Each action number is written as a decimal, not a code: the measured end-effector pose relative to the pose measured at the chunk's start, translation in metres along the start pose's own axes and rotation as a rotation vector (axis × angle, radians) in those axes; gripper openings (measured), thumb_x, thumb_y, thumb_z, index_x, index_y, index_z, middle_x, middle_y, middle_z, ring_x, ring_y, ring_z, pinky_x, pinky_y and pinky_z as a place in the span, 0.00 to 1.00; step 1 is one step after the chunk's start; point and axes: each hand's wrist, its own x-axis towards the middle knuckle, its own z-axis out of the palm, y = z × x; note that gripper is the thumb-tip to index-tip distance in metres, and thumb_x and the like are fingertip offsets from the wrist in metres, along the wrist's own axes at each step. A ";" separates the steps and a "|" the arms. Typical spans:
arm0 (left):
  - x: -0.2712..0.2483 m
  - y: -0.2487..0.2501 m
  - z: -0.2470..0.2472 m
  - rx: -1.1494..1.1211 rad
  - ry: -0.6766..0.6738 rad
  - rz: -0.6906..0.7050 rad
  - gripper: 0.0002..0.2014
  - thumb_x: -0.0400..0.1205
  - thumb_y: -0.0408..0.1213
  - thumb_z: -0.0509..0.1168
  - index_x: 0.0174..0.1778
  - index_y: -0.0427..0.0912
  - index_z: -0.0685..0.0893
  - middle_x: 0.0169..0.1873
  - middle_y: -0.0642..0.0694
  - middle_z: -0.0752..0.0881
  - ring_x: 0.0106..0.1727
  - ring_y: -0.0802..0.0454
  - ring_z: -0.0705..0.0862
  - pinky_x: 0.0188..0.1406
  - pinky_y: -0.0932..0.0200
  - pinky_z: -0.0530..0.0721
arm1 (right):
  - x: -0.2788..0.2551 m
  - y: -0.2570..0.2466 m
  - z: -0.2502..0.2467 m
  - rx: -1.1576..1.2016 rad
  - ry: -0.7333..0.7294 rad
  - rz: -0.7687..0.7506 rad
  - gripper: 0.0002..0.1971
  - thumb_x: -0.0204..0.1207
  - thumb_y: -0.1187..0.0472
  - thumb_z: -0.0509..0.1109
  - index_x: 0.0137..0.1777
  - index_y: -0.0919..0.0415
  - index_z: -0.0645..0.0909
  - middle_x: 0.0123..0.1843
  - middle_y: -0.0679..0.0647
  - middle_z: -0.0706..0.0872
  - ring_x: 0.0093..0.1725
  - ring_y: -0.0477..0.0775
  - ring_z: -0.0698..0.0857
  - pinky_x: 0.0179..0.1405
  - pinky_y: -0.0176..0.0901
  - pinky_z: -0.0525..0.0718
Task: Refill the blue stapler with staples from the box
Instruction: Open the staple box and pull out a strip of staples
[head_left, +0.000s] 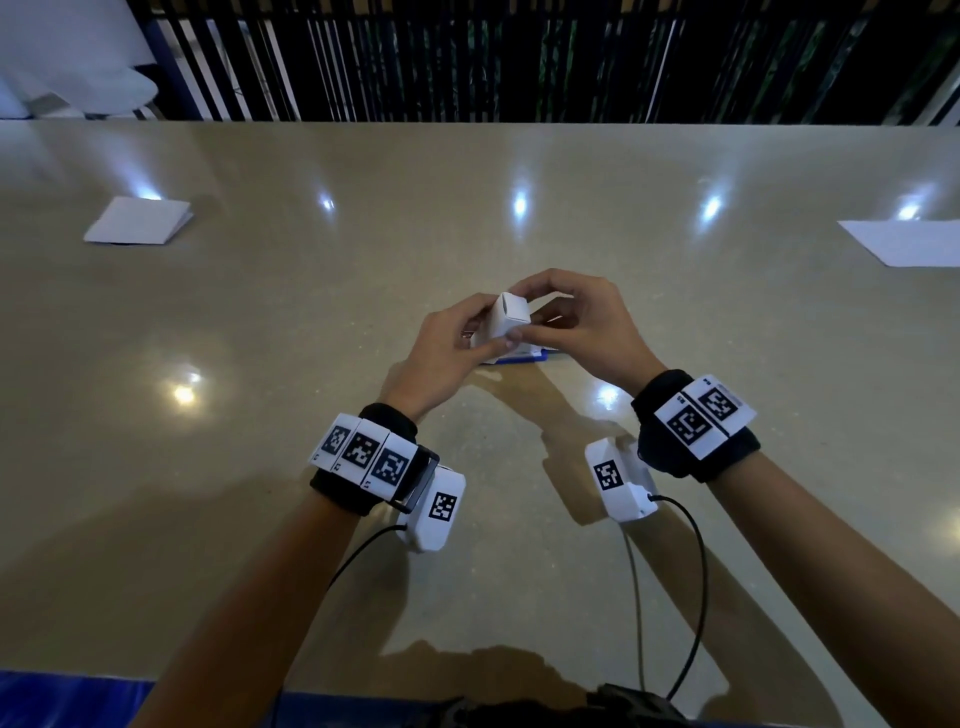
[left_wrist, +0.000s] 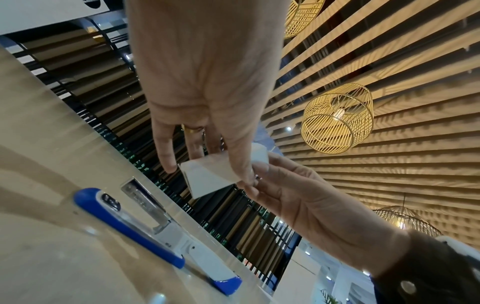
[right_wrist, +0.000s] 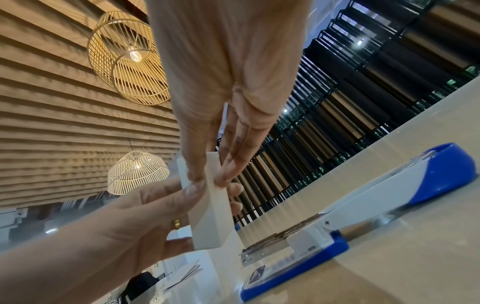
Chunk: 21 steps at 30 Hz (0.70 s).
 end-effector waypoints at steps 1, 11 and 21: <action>0.001 0.000 0.000 0.015 0.013 -0.001 0.19 0.79 0.40 0.71 0.65 0.40 0.82 0.59 0.46 0.86 0.58 0.55 0.83 0.52 0.69 0.83 | 0.000 -0.001 -0.001 0.005 0.003 0.004 0.16 0.66 0.68 0.80 0.54 0.67 0.84 0.50 0.56 0.87 0.39 0.52 0.88 0.39 0.30 0.85; 0.005 -0.003 0.004 0.125 0.067 0.064 0.15 0.77 0.43 0.72 0.56 0.39 0.86 0.50 0.46 0.89 0.51 0.50 0.85 0.55 0.52 0.85 | -0.002 0.003 -0.002 0.010 -0.003 0.029 0.14 0.68 0.65 0.79 0.53 0.64 0.85 0.51 0.55 0.87 0.43 0.51 0.88 0.41 0.31 0.85; 0.009 -0.006 0.006 0.205 0.048 0.094 0.14 0.78 0.42 0.72 0.55 0.38 0.86 0.48 0.43 0.89 0.49 0.48 0.85 0.52 0.48 0.83 | 0.003 0.008 0.001 -0.181 0.012 -0.121 0.17 0.64 0.64 0.81 0.53 0.67 0.86 0.49 0.63 0.88 0.42 0.54 0.88 0.47 0.37 0.89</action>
